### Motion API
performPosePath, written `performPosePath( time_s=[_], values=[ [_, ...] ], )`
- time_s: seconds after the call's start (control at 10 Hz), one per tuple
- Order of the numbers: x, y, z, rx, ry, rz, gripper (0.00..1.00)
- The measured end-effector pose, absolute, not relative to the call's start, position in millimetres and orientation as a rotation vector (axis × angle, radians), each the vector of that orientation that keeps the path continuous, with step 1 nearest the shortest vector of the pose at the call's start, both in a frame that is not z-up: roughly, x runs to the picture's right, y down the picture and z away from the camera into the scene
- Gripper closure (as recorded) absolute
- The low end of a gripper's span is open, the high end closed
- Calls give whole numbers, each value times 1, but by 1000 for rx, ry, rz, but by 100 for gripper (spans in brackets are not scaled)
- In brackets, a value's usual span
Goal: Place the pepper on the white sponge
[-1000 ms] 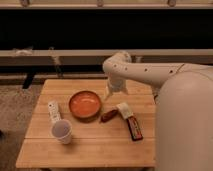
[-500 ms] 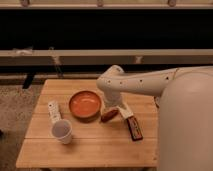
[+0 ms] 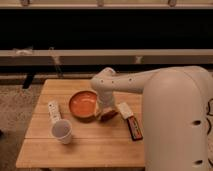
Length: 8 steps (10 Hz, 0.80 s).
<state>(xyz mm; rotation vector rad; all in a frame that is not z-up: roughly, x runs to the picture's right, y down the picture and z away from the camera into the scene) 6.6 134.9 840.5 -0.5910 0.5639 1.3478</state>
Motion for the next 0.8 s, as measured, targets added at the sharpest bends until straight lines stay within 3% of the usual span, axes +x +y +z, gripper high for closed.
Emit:
performPosePath(
  time_s=[0.8],
  values=[
    [35,140,845,-716,536,1434,20]
  ],
)
